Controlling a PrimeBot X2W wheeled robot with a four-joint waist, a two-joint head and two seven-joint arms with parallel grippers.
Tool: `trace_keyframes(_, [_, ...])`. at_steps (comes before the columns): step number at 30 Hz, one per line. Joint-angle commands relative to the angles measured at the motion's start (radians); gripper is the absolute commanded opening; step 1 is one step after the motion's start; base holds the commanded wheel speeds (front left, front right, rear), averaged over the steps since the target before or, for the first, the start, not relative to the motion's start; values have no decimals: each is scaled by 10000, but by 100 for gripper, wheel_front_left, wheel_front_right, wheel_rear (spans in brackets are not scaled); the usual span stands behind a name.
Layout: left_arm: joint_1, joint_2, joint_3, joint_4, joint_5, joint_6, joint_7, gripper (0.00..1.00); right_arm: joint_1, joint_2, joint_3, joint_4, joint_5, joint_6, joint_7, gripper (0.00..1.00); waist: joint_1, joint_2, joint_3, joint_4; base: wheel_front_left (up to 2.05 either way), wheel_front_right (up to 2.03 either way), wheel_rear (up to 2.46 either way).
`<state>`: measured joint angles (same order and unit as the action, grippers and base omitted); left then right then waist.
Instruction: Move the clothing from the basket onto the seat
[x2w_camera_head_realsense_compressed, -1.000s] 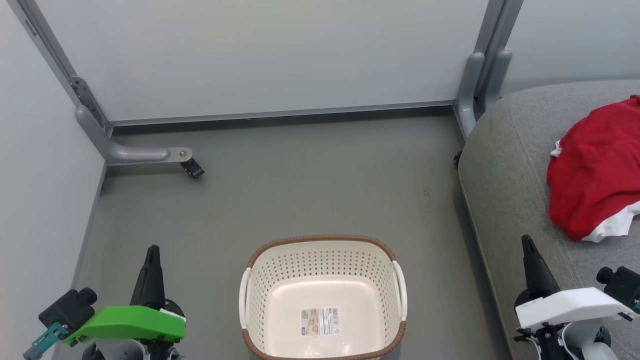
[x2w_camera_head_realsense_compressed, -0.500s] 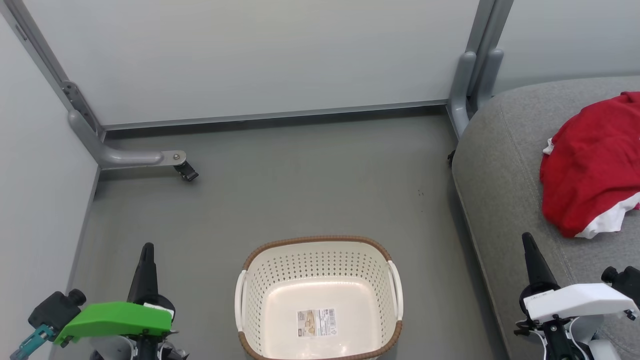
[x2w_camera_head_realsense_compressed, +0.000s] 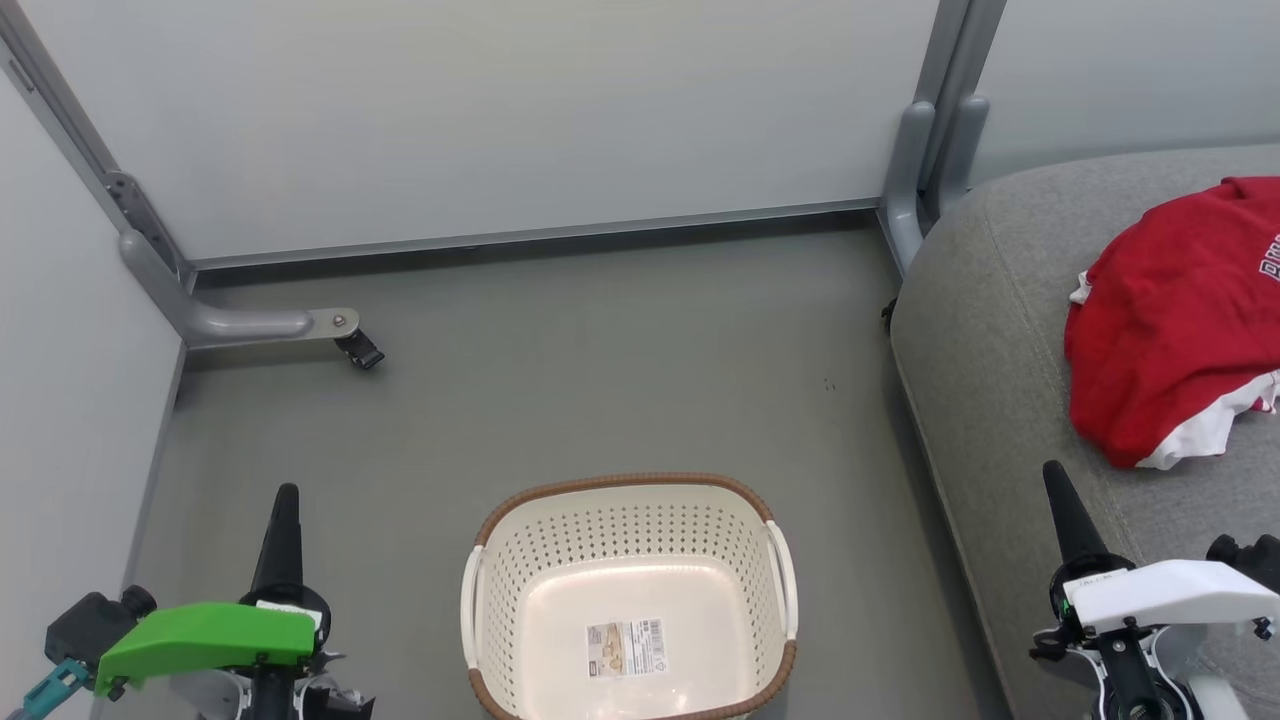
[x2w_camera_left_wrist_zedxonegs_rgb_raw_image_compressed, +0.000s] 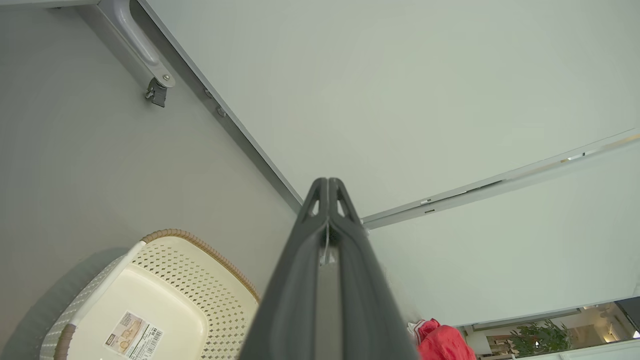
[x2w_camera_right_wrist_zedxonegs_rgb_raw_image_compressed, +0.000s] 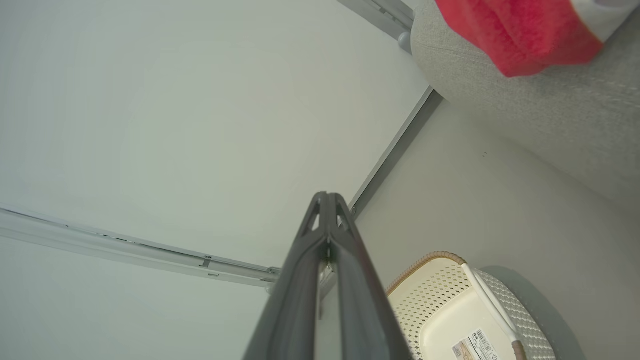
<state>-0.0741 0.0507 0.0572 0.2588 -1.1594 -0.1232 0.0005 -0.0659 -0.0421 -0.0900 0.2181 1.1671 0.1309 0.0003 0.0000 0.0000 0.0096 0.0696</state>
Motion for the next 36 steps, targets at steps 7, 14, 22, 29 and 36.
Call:
trace_keyframes(7, [-312, 9, 141, -118, -869, -68, 222, 0, -239, -81, -81, 12, 838, -1, 226, 0, 0, 0, -11, -96, 0, 0, 0])
trace_keyframes(14, [-339, 7, 226, -122, -1506, -74, 392, 0, -294, -85, -112, 60, 1478, -1, 387, 0, 0, 0, -20, -185, 0, 0, 0])
trace_keyframes(22, [-375, 4, 309, -126, -2185, -84, 571, 0, -340, -90, -146, 112, 2154, -1, 562, 0, 0, 0, -30, -286, 0, 0, 0])
trace_keyframes(29, [-368, 3, 377, -127, -2743, -92, 710, 0, -354, -94, -172, 161, 2701, -2, 709, 0, 0, 0, -39, -372, 0, 0, 0])
trace_keyframes(36, [-401, 1, 452, -129, -3303, -101, 846, 0, -413, -100, -198, 201, 3233, -2, 858, 0, 0, 0, -49, -461, 0, 0, 0])
